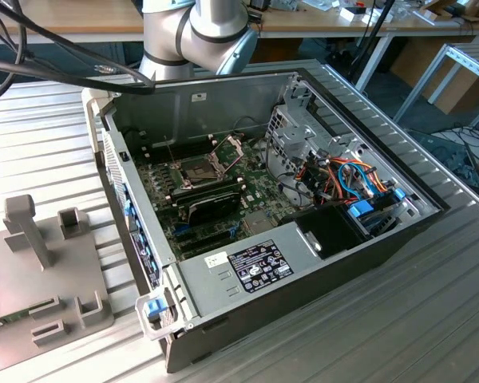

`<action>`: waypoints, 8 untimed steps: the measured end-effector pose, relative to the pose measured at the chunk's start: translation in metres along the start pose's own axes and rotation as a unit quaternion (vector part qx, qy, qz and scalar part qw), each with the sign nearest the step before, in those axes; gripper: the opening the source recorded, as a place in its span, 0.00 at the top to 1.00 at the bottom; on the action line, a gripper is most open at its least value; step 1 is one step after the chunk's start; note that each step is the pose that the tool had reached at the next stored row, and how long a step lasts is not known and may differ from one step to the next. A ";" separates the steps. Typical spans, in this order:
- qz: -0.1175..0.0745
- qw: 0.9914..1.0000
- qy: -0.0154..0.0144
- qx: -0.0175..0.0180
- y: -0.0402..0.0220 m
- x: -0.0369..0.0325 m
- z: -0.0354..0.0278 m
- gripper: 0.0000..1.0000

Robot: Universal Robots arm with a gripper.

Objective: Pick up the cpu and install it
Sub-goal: 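Pick up the cpu and move it towards the insertion slot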

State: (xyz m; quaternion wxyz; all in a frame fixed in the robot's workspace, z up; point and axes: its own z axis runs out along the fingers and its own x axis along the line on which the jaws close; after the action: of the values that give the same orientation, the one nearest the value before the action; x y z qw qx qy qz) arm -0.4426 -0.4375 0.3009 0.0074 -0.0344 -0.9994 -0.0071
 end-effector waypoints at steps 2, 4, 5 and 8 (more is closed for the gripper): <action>0.000 1.000 0.000 0.000 0.0000 0.0000 0.0016 0.52; 0.000 1.000 0.000 0.000 0.0000 0.0000 0.0030 0.52; 0.000 1.000 0.000 0.000 0.0000 0.0000 0.0035 0.52; 0.000 1.000 0.000 0.000 -0.0001 0.0000 0.0041 0.52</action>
State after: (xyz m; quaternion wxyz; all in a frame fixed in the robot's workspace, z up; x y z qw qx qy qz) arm -0.4427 -0.4375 0.2968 0.0075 -0.0345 -0.9994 -0.0070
